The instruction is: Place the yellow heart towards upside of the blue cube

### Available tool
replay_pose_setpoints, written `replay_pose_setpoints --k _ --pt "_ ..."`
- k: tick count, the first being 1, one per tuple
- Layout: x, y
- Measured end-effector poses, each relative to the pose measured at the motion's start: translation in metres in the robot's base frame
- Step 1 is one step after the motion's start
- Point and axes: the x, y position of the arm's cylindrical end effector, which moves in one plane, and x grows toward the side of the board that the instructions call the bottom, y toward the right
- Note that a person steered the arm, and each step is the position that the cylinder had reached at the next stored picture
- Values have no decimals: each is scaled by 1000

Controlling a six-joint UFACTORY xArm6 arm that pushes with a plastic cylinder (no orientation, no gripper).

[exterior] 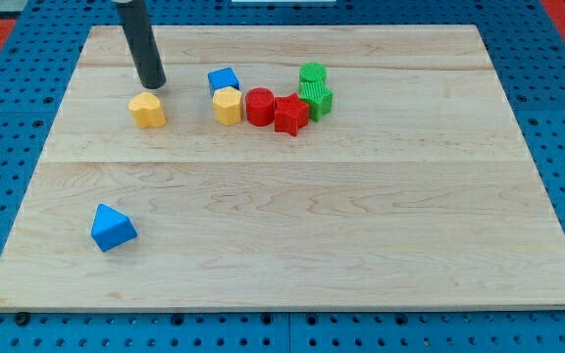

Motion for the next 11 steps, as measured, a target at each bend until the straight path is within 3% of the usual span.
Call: replay_pose_setpoints --k 4,5,6,8,11 --pt "33 4" --pt "38 47" --pt "69 48" --pt "104 -4" --pt "17 9"
